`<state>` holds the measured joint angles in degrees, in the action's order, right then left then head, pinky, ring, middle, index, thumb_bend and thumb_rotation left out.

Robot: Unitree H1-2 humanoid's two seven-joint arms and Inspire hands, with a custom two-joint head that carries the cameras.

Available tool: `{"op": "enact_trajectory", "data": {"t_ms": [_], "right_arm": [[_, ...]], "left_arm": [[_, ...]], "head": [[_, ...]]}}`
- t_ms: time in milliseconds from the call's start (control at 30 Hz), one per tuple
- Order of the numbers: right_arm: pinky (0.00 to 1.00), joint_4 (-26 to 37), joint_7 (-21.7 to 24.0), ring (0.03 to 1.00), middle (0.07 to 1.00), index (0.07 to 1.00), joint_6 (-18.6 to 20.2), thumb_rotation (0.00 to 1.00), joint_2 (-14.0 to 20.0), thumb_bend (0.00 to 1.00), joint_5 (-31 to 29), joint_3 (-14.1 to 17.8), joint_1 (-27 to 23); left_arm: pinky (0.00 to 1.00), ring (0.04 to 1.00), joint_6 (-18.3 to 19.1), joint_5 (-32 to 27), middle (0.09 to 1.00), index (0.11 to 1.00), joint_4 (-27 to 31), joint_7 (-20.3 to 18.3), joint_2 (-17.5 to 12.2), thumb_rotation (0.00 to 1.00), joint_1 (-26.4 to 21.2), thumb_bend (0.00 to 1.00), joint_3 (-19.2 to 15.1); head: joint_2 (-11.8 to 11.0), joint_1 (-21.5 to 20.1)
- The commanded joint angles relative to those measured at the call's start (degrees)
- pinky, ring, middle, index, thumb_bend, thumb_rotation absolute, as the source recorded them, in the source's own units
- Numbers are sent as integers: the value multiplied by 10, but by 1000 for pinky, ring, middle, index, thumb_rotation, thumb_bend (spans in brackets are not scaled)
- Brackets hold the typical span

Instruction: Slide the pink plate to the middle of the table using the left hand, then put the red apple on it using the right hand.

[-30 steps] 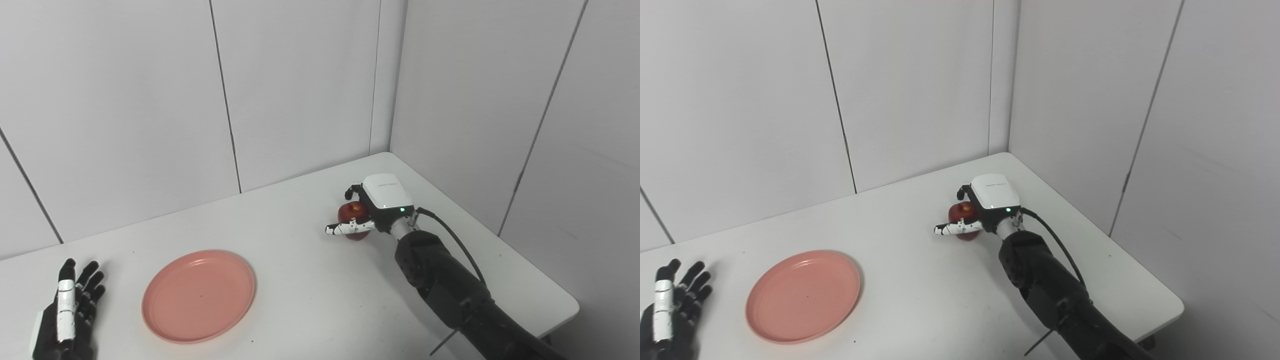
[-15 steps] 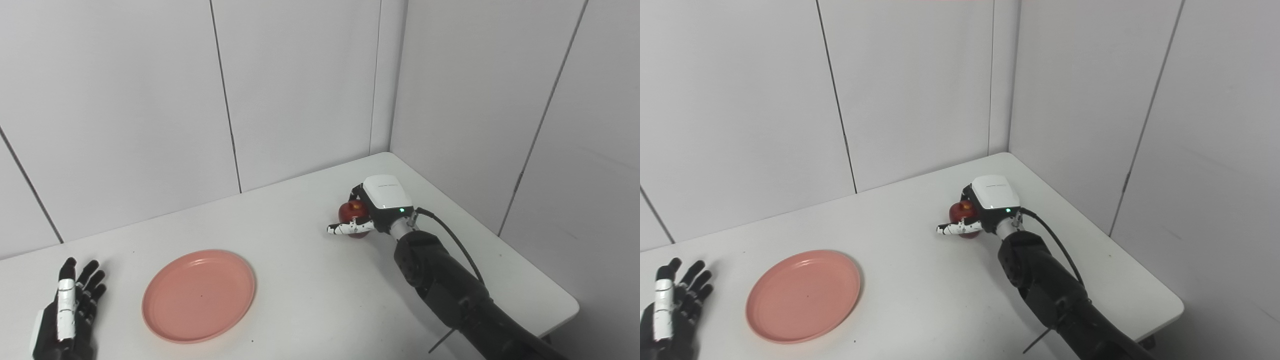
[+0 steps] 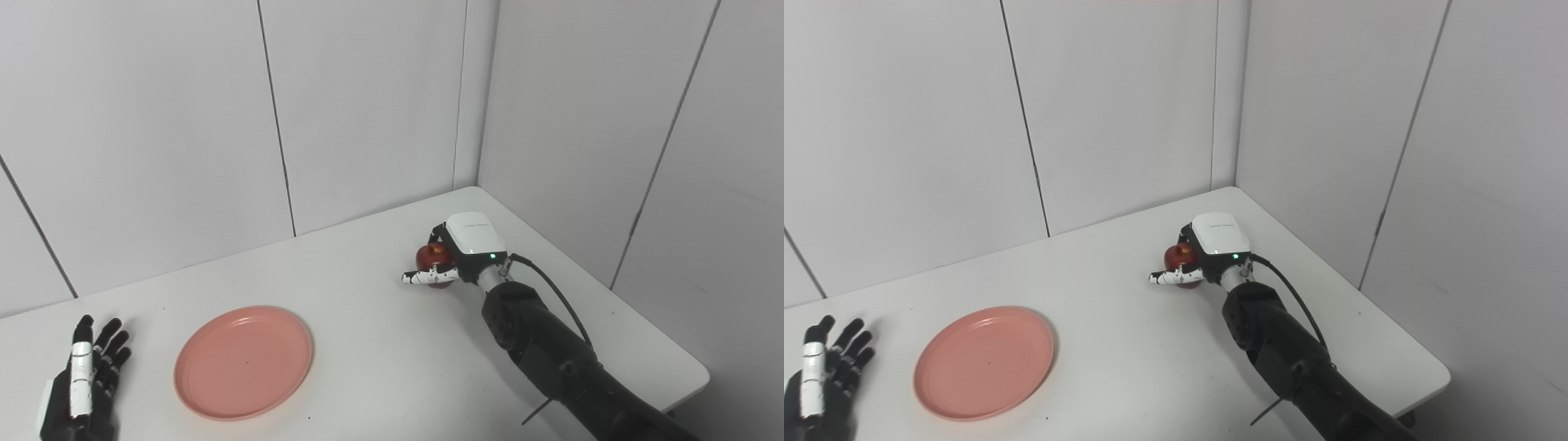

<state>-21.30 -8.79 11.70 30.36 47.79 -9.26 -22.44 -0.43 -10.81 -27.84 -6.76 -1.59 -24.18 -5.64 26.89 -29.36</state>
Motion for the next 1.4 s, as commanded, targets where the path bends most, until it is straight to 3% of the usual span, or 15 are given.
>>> {"op": "enact_trajectory", "data": {"t_ms": [0,200,333,500,567,667,800,867,1000,1100,1233,1367], "right_arm": [[193,5,-2,258,337,469,-7,402,17,485,-2,-2,-16],[194,36,3,259,343,474,0,415,18,484,2,-4,-18],[128,67,11,183,256,341,-1,405,17,489,3,-3,-22],[126,109,27,185,262,351,-3,387,17,489,11,-7,-31],[108,128,39,165,245,345,-1,428,16,486,11,-7,-36],[119,151,58,179,262,376,-3,459,15,483,11,-7,-42],[223,172,79,300,407,577,-7,547,12,483,17,-16,-52],[166,178,78,228,313,431,-15,482,8,493,21,-21,-56],[169,189,90,233,314,444,-9,520,0,495,27,-29,-63],[142,190,97,200,277,369,-6,474,-9,514,29,-34,-68],[130,164,79,187,262,355,-33,451,-16,507,31,-46,-77],[146,140,75,203,281,383,-51,433,-29,502,24,-56,-90]], "left_arm": [[928,912,16,-1,911,1000,-3,2,-3,859,-6,755,0],[942,920,9,0,917,1000,-11,0,-5,867,-8,744,1],[936,907,11,-1,914,1000,-9,0,-2,853,-6,754,0],[969,928,-14,-3,935,1000,-53,-6,-2,838,-16,758,-3],[953,918,-33,-3,929,1000,-81,-10,-2,832,-23,780,-5],[910,894,-57,0,908,1000,-107,-11,1,815,-29,793,-5],[904,890,-68,5,900,1000,-119,-7,5,814,-31,798,-3],[906,895,-70,4,911,1000,-121,-8,8,815,-30,800,-3],[911,896,-74,2,915,1000,-127,-8,13,804,-31,808,-3],[898,889,-76,7,915,1000,-125,-5,17,801,-29,817,0],[892,885,-74,15,913,1000,-116,6,27,803,-25,817,6],[881,884,-65,17,915,1000,-106,14,35,801,-21,795,8]], "head": [[0,1],[0,1],[6,14],[15,41],[17,53],[21,70],[22,86],[22,94],[25,121],[26,135],[28,184],[28,207]]}}
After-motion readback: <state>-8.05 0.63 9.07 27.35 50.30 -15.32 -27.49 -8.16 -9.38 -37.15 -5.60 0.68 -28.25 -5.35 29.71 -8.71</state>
